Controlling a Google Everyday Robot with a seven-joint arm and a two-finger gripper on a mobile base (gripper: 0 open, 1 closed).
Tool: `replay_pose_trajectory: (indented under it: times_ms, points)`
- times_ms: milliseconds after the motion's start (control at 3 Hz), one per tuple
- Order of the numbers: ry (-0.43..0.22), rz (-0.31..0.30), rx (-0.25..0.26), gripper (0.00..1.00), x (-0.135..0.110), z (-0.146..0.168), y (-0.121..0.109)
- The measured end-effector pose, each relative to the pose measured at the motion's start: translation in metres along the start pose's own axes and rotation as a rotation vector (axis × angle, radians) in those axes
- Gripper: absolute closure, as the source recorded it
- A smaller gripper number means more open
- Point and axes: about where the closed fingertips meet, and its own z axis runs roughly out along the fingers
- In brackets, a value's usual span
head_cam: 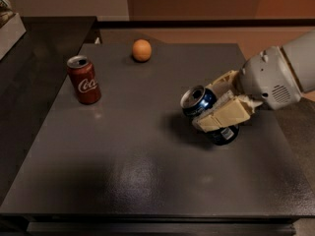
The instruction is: Place pepsi can upright
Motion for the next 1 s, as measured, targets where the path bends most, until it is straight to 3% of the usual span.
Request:
replay_pose_trajectory:
  times_ms: [667, 1000]
  points:
    - [-0.377, 0.06, -0.021, 1.0, -0.018, -0.005, -0.001]
    - [-0.518, 0.072, -0.031, 1.0, -0.023, -0.011, -0.007]
